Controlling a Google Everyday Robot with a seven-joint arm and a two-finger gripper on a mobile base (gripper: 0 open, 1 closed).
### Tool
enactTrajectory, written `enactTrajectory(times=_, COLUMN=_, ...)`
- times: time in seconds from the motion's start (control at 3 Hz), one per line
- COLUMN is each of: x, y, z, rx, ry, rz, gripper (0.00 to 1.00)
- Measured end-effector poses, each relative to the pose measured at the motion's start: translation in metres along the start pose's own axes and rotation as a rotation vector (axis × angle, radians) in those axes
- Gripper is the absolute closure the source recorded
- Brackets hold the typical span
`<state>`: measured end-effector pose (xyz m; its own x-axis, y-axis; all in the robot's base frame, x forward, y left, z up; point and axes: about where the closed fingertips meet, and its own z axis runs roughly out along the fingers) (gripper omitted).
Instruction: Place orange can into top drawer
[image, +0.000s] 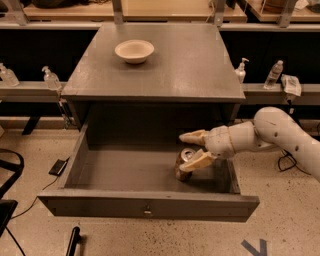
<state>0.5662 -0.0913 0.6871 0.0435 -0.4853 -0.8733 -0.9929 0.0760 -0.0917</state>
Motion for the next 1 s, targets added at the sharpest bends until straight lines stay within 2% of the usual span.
enactTrajectory(times=0.33, x=-0.015, y=-0.004, z=-0.029, rx=0.049, ry=-0.034, rz=-0.032, gripper=0.0)
enactTrajectory(times=0.67, x=-0.028, y=-0.01, z=-0.065, rx=0.116, ry=-0.098, rz=-0.037, gripper=0.0)
enactTrajectory(times=1.0, x=-0.028, y=-0.01, z=-0.065, rx=0.116, ry=-0.098, rz=-0.037, gripper=0.0)
